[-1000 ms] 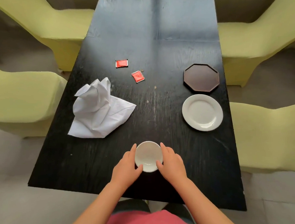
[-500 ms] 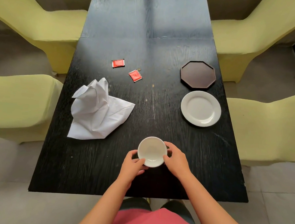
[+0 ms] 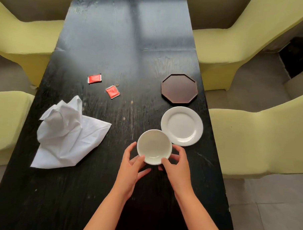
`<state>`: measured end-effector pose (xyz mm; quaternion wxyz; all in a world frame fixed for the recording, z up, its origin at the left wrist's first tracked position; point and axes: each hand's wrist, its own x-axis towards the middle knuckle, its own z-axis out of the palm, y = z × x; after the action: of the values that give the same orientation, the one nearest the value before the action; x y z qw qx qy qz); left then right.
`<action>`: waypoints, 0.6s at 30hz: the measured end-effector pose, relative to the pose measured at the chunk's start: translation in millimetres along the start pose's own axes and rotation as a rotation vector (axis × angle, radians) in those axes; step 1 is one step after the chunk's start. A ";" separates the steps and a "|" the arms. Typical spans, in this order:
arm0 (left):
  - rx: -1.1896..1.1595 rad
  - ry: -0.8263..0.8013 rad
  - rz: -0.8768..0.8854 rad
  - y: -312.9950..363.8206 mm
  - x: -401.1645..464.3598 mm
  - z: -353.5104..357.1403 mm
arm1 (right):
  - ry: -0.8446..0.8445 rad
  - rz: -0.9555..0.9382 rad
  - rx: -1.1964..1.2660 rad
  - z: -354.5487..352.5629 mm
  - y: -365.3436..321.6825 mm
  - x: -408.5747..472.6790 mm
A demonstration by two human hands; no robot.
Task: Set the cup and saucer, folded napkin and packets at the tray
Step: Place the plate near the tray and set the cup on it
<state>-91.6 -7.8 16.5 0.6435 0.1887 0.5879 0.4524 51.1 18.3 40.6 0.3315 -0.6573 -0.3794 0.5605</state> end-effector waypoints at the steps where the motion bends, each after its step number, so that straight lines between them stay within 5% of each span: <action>1: 0.020 -0.011 0.019 2.6 5.6 6.5 | -0.016 -0.011 0.017 -5.7 -3.7 5.3; 8: 0.143 -0.152 0.138 18.4 58.1 56.0 | -0.092 -0.101 0.104 -48.6 -8.4 55.3; 18: 0.272 -0.059 0.220 6.1 123.9 100.8 | -0.055 -0.133 0.160 -77.2 16.9 122.2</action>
<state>-12.9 124.1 -27.4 0.5758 0.3505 0.6003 0.4304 139.8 115.5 -21.6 0.4089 -0.5865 -0.3851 0.5836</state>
